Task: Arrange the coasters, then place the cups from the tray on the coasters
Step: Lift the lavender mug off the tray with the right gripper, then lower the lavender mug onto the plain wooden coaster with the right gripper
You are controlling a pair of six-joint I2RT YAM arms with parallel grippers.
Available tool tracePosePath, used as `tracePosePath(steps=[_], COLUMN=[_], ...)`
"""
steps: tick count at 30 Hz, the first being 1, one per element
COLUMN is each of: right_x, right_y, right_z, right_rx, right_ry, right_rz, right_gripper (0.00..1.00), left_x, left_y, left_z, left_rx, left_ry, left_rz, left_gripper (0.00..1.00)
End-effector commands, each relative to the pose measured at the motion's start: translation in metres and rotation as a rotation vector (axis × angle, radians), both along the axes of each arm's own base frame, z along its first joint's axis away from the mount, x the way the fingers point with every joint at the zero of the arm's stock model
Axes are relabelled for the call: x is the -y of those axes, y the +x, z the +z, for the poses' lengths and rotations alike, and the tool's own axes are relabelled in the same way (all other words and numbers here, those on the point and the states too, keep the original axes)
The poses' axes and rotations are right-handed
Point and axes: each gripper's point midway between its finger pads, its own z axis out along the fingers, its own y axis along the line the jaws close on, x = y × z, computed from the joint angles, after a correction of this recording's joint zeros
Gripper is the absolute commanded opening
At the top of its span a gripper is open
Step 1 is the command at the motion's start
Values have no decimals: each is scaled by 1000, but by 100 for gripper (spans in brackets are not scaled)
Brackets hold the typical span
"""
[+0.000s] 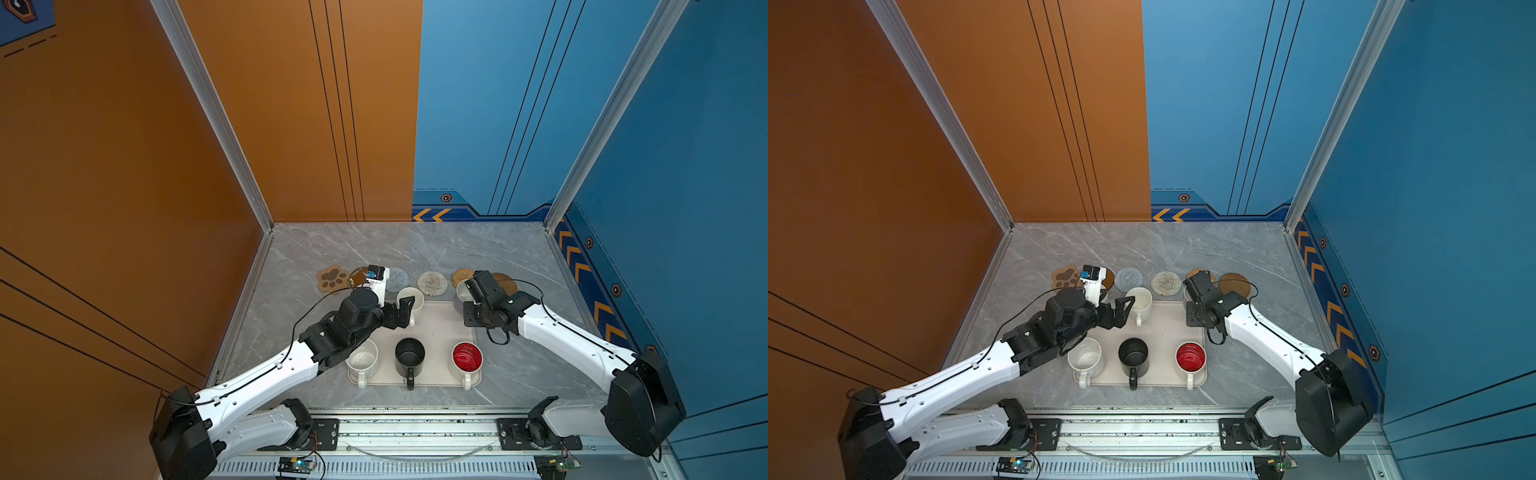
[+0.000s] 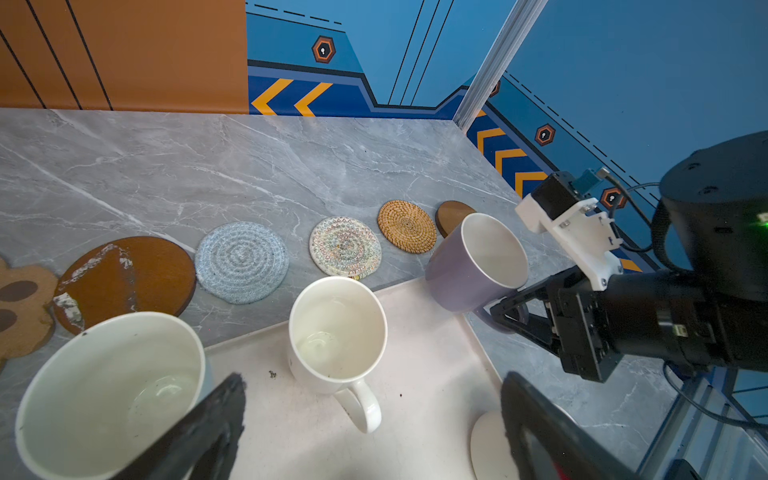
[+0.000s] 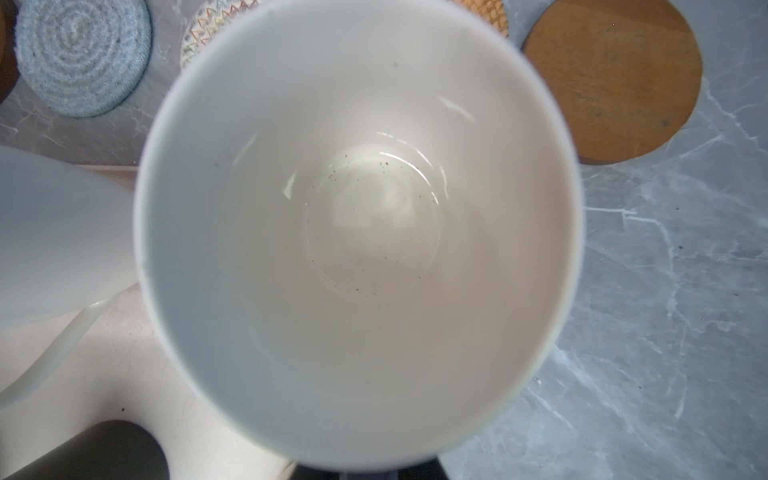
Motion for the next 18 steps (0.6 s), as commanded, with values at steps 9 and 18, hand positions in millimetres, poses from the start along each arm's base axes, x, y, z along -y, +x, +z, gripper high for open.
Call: tracePosePath(steps=[9,18], right_x=[43,81], right_y=[37,63], right_z=[43,40], right_rx=[97,76], right_ry=[4,0], right_rz=[-84,-154], right_gripper=[0,0], left_x=[-3,-4], left_y=[-3,-3], left_z=[5,5], left_rx=[14,14], left_ry=[-24,-18], left_rz=[2,5], left_gripper=[96,96])
